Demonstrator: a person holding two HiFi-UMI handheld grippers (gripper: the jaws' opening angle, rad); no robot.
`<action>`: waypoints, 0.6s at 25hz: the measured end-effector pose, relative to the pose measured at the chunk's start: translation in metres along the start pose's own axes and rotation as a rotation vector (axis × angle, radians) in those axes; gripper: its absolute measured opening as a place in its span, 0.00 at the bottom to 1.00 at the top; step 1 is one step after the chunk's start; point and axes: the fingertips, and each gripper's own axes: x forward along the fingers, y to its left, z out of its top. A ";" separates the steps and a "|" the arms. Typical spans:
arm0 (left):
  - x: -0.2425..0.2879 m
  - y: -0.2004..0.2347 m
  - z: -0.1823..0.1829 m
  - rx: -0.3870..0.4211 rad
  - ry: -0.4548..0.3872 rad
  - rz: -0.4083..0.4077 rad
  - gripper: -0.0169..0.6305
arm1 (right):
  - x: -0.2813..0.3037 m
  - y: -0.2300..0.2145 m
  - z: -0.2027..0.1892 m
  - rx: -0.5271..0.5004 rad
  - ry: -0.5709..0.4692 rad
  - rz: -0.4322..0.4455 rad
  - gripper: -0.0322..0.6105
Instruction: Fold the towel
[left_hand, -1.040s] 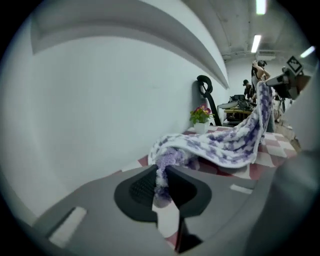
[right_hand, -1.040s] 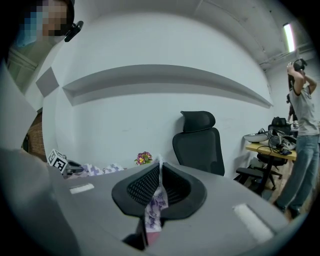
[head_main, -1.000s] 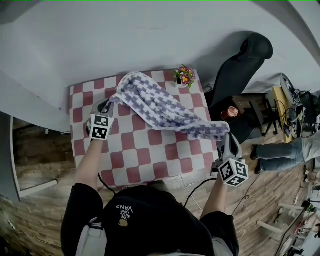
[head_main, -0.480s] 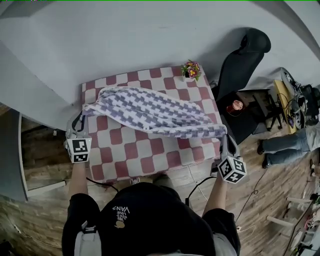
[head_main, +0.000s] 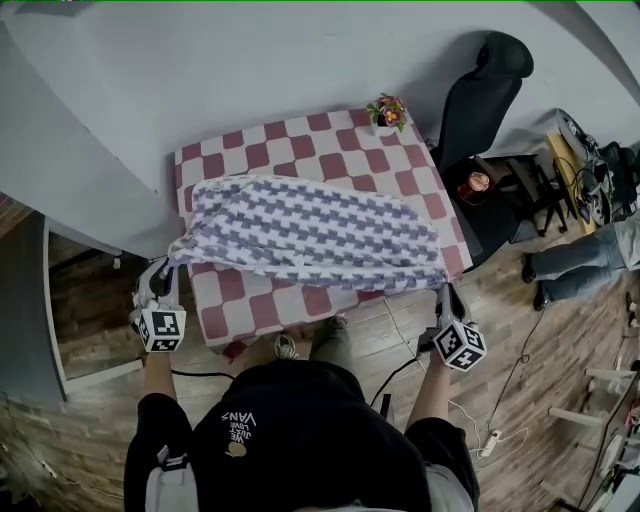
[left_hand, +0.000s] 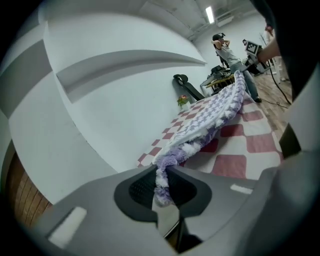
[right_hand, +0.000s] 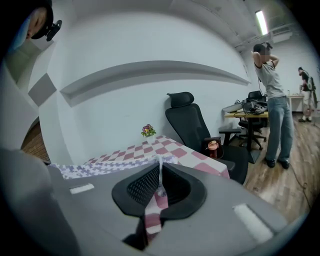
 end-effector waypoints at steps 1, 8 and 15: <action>-0.004 -0.003 -0.005 0.011 0.003 -0.009 0.09 | -0.007 -0.001 -0.008 0.006 0.001 -0.006 0.09; -0.026 -0.019 -0.030 0.066 0.024 -0.067 0.09 | -0.044 -0.008 -0.040 0.048 -0.019 -0.037 0.09; -0.014 -0.019 -0.018 0.245 0.049 -0.168 0.09 | -0.038 -0.011 -0.026 0.032 -0.052 -0.048 0.09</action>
